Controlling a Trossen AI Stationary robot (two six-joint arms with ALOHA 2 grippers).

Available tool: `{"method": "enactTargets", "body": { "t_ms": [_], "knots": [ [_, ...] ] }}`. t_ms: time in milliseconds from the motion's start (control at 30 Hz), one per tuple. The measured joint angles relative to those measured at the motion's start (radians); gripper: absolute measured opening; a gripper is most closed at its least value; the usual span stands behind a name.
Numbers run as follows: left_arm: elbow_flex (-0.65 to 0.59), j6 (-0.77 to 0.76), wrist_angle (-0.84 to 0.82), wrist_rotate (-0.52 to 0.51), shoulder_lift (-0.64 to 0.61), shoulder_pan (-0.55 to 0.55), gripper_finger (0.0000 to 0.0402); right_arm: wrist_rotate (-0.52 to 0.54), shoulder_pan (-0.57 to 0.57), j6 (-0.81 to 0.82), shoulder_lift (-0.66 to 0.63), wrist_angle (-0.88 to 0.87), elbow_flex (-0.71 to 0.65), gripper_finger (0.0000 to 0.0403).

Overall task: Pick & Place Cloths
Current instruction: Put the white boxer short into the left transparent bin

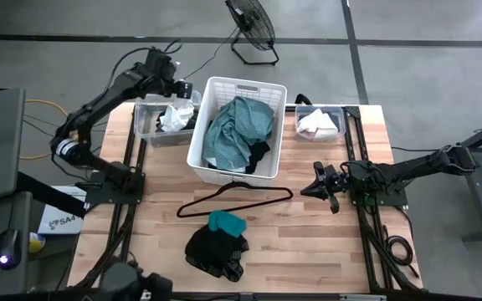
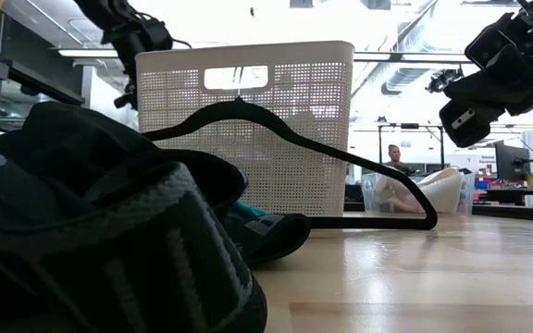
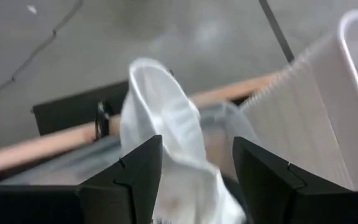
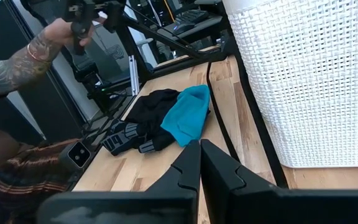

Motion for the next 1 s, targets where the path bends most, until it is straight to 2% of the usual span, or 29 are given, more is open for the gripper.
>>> {"method": "enactTargets", "body": {
  "t_ms": [300,633,800,1000],
  "knots": [
    [0.0,0.016,0.133,-0.11,0.067,0.0,0.0191,0.001,0.0,0.0,0.0,0.0,0.0,0.0003],
    [0.0,0.022,0.182,-0.136,0.129,0.0,0.0191,0.0,0.0,0.0,0.0,0.0,0.0,0.0003],
    [0.0,0.042,0.181,-0.179,0.132,0.0,0.0191,0.0,0.0,0.0,0.0,0.0,0.0,0.0003],
    [0.0,0.032,0.167,-0.18,0.132,0.0,0.0191,0.001,0.0,0.0,0.0,0.0,0.0,0.0003]
  ]
}}
